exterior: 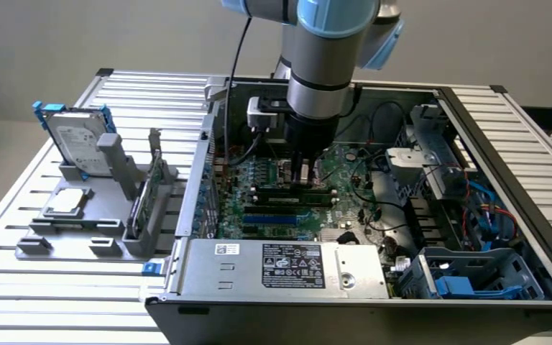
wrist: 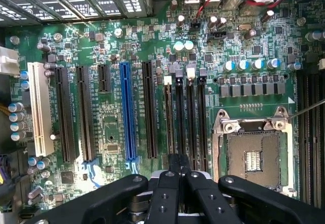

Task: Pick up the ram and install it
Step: 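Press down the ram until it locks into place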

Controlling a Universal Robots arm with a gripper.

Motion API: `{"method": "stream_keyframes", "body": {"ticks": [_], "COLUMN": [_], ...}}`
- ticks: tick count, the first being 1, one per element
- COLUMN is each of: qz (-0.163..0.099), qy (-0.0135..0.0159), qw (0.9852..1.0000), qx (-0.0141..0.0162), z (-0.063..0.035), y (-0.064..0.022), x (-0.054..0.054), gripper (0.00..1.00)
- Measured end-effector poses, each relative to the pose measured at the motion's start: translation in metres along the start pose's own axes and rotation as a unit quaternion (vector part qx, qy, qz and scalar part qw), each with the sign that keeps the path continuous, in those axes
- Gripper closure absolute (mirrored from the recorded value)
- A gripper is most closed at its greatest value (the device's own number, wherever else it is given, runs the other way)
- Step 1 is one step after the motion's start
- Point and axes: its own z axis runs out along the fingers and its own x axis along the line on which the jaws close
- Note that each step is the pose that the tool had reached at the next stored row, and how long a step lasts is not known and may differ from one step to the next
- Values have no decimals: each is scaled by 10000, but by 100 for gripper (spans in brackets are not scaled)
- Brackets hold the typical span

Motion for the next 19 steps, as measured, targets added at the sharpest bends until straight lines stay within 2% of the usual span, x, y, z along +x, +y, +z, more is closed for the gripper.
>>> {"method": "stream_keyframes", "body": {"ticks": [3,4,11,19], "qz": [0,0,0,0], "qy": [-16,-6,-4,-5], "qw": [10000,10000,10000,10000], "qx": [7,2,2,2], "z": [-54,-106,-386,-411], "y": [0,3,14,15], "x": [-4,-1,5,5], "gripper": [89,89,89,89]}}
